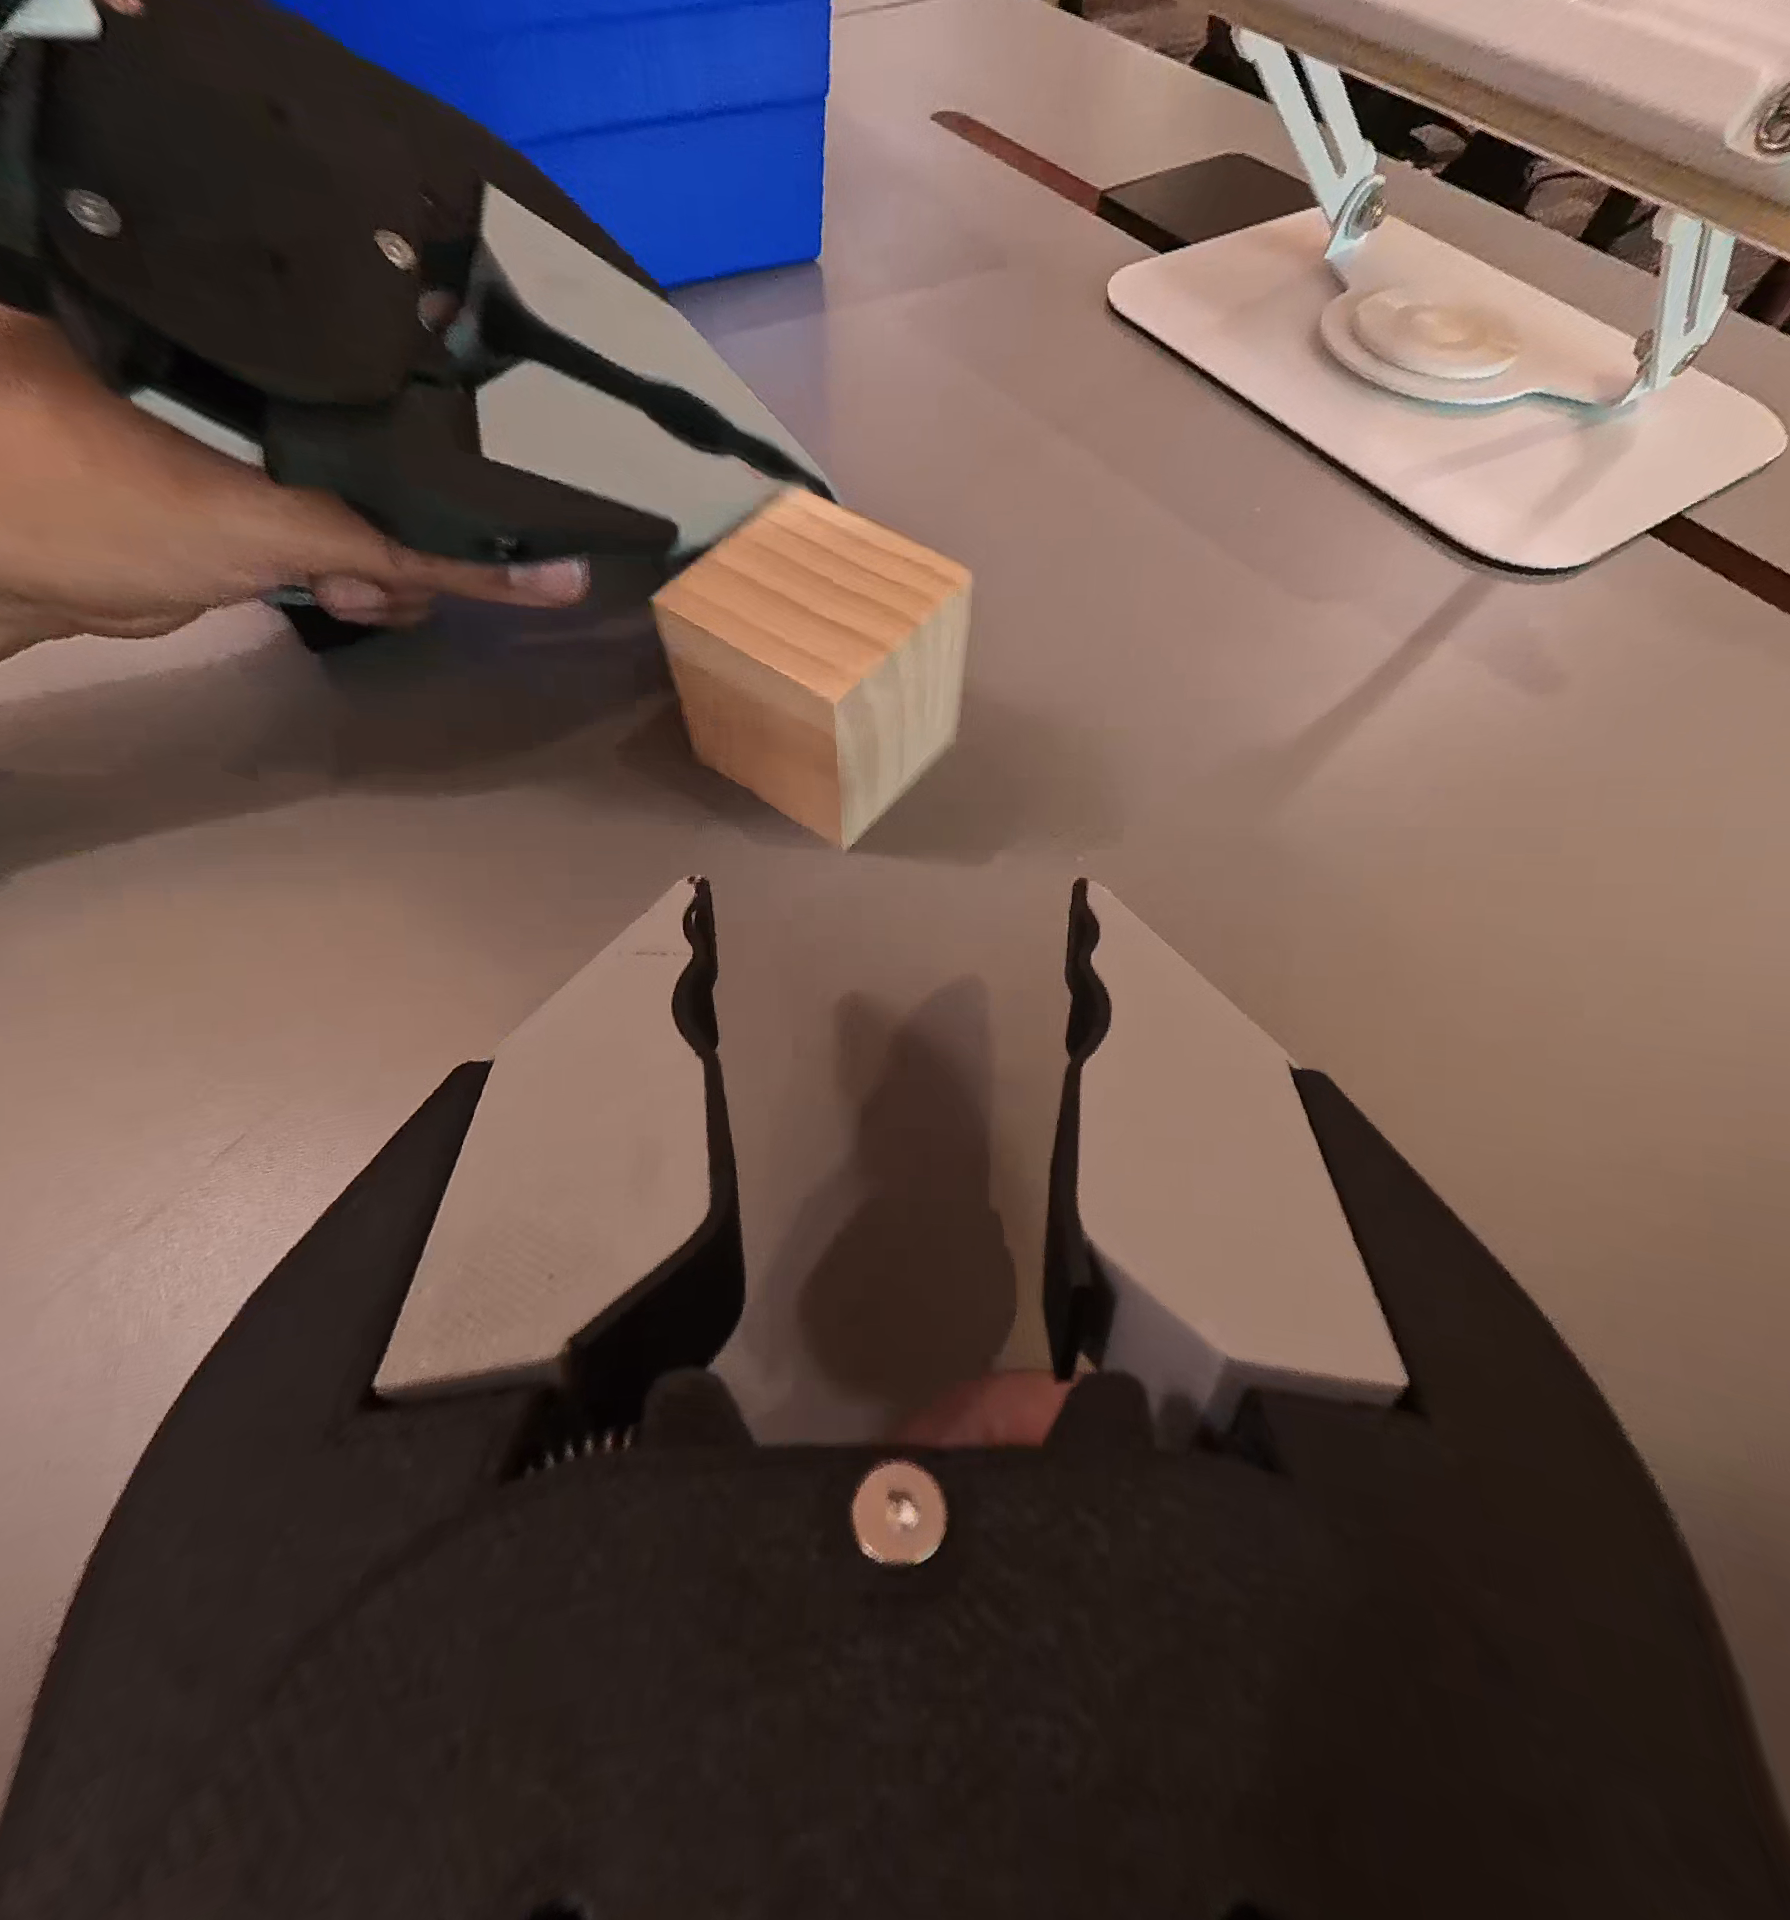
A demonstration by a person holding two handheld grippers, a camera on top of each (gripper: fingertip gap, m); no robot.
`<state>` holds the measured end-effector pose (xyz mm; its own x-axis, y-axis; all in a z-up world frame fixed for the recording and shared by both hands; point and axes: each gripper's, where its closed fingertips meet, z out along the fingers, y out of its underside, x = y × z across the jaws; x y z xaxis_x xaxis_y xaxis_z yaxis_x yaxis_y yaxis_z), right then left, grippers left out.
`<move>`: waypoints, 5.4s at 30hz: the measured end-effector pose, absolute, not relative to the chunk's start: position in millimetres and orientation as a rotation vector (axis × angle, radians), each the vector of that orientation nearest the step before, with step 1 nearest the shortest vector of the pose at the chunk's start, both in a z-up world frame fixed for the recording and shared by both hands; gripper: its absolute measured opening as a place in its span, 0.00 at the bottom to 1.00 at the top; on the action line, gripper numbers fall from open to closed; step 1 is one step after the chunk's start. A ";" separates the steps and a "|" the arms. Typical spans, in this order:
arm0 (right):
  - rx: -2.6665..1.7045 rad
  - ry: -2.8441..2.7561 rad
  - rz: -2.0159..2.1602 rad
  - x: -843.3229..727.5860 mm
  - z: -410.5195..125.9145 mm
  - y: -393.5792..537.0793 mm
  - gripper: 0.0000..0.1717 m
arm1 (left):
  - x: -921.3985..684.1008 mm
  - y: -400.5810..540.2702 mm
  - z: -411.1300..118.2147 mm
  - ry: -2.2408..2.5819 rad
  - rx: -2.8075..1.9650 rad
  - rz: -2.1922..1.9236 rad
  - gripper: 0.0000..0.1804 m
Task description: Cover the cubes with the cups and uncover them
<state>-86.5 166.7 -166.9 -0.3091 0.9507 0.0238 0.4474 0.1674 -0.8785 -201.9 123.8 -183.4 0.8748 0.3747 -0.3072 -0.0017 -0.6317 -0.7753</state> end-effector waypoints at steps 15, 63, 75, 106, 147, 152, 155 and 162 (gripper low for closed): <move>-1.162 -1.914 1.062 -98.8 -164.6 159.9 0.48 | -141.5 138.2 -192.5 0.088 -2.234 0.547 0.00; -1.745 -1.413 0.487 114.0 -89.6 410.6 0.33 | -165.7 125.9 -185.9 -0.078 -2.204 0.645 0.00; -1.825 -1.350 0.433 111.7 -145.1 443.5 0.33 | -165.0 126.4 -190.3 -0.059 -2.232 0.647 0.00; -1.547 -1.349 0.616 99.3 -146.0 345.0 0.06 | -130.0 42.0 -133.4 -0.297 -1.984 0.622 0.23; -1.357 -1.810 0.990 -184.1 -134.9 -139.2 0.13 | -155.4 -268.0 -12.9 -0.770 -1.574 0.907 0.03; -1.106 -1.770 1.176 -151.7 -68.4 -164.4 0.14 | -143.9 -307.6 -19.5 -0.799 -1.575 0.966 0.03; -1.037 -1.834 1.246 -105.0 -70.9 -137.0 0.14 | -127.1 -308.0 -17.3 -0.757 -1.582 0.962 0.02; -1.228 -1.650 1.179 -13.4 -87.1 39.1 0.14 | -58.5 -211.4 33.2 -0.408 -1.566 0.844 0.03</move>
